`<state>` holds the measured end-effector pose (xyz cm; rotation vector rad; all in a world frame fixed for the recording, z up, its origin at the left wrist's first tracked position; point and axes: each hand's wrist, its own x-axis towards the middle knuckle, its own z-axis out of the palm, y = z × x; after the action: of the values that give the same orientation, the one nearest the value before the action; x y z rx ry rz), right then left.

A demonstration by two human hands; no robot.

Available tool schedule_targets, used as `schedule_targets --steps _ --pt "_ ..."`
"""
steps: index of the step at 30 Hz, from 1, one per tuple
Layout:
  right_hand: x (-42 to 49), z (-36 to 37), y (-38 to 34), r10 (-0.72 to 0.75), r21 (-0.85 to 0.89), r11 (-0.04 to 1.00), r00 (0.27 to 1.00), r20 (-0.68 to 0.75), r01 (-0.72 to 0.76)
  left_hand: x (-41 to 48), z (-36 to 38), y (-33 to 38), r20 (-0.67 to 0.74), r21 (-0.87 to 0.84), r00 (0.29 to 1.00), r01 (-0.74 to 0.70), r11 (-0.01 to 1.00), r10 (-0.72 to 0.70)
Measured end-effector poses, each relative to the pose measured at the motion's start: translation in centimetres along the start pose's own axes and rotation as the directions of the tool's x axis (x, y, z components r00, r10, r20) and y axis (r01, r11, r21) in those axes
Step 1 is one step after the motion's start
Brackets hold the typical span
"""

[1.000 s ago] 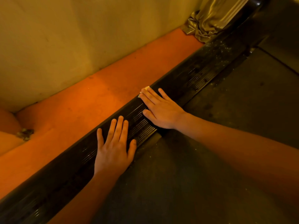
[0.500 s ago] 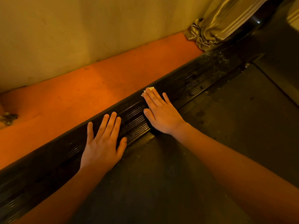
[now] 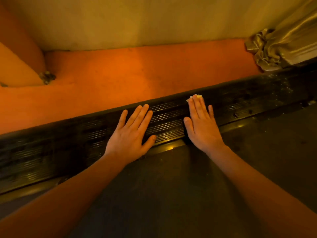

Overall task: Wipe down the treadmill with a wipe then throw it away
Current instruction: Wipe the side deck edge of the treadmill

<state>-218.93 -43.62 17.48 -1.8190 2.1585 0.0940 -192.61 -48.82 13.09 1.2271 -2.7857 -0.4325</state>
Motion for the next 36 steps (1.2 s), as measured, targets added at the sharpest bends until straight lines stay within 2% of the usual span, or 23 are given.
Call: schedule_targets --steps 4,12,18,25,31,34,36 --pt "0.2 -0.1 0.1 0.004 -0.059 0.998 1.0 -0.016 -0.005 -0.1 0.1 0.4 0.015 0.03 1.0 -0.014 0.999 0.014" --pt "3.4 -0.1 -1.2 -0.046 -0.05 0.998 0.992 -0.118 0.041 -0.2 -0.6 0.5 0.058 0.051 0.998 -0.007 0.999 0.004" --pt "3.4 -0.4 -0.9 -0.047 -0.081 0.996 0.991 -0.127 0.036 0.4 -0.8 0.7 0.048 0.037 0.999 -0.026 0.999 0.024" --pt "1.4 -0.6 -1.7 0.023 -0.058 0.998 0.999 -0.04 -0.025 0.2 -1.0 0.6 0.029 0.007 0.999 -0.024 1.0 0.024" --pt "-5.7 -0.9 -0.7 0.045 -0.088 0.996 0.983 0.18 -0.029 -0.3 -0.9 0.5 0.03 -0.002 0.999 -0.038 0.999 0.038" --pt "-4.1 -1.9 -2.1 0.136 -0.042 0.991 0.956 0.259 -0.13 -0.4 -1.8 1.0 0.068 -0.03 0.996 -0.047 0.998 0.049" --pt "-2.7 -2.4 -2.3 0.216 -0.016 0.976 0.951 0.221 -0.218 0.5 -1.4 1.1 0.079 -0.043 0.996 -0.042 0.998 0.045"
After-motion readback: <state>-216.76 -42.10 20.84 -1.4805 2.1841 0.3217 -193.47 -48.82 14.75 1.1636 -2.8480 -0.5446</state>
